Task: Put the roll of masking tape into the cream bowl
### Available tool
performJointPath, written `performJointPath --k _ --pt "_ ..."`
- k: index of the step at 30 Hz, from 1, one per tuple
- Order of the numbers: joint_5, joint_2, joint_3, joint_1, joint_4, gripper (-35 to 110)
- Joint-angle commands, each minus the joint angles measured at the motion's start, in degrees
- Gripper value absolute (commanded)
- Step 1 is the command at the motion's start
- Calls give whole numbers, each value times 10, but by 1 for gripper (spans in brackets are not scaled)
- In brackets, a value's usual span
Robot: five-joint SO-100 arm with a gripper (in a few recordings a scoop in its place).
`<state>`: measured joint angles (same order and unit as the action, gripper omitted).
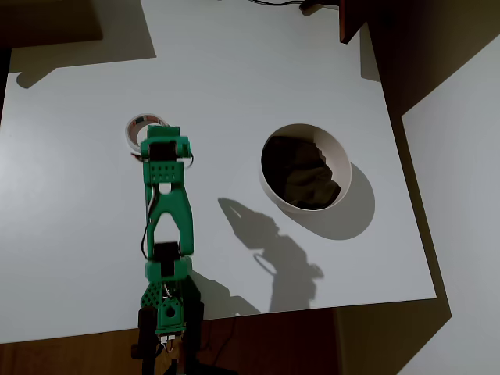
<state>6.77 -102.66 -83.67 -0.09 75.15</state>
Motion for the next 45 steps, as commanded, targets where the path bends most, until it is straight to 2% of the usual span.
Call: performJointPath --k 1,6,15,19,25,34,37,41,45 --pt "8 96 125 3 14 -8" --pt "11 229 279 -9 54 -8" --pt "3 396 421 -33 81 -8" --pt "0 391 422 -75 98 -8" --pt "10 403 422 -107 67 -8" --pt "4 475 463 -83 58 -8" --pt "-6 479 468 -68 62 -4" --pt "-10 479 468 -54 66 11" --pt "-14 480 468 -48 68 14"
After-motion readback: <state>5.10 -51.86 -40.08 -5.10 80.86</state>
